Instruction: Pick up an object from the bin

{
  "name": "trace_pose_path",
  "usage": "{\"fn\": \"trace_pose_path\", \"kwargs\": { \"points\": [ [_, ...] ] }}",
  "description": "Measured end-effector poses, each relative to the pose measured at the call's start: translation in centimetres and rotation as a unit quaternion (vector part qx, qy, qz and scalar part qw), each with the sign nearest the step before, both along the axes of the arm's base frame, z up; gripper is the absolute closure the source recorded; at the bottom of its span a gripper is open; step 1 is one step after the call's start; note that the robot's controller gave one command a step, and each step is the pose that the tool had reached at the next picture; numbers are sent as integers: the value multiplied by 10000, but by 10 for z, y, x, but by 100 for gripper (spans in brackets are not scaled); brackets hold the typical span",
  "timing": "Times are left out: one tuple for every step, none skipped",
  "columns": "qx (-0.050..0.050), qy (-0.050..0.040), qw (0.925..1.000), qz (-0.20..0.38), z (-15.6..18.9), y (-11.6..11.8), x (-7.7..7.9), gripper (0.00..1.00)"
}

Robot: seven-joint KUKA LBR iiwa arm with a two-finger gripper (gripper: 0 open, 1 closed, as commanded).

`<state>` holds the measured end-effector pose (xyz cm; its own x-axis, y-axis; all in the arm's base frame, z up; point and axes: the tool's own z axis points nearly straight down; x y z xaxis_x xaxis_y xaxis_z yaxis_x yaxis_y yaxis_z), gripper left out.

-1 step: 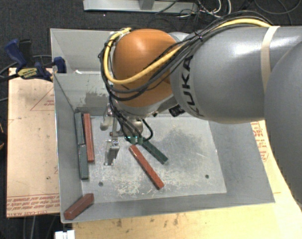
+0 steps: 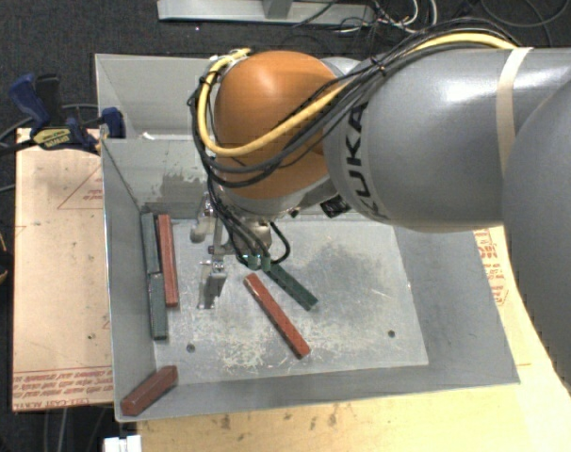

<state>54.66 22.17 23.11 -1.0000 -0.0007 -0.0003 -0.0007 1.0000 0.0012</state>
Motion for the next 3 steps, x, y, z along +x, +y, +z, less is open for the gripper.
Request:
{"fn": "trace_pose_path", "kwargs": {
  "points": [
    [13,-20,9999,-104,-17,-42,37,0],
    [-2,-27,9999,-140,-71,-64,28,0],
    [4,-10,9994,342,-114,-75,41,0]
  ]
}}
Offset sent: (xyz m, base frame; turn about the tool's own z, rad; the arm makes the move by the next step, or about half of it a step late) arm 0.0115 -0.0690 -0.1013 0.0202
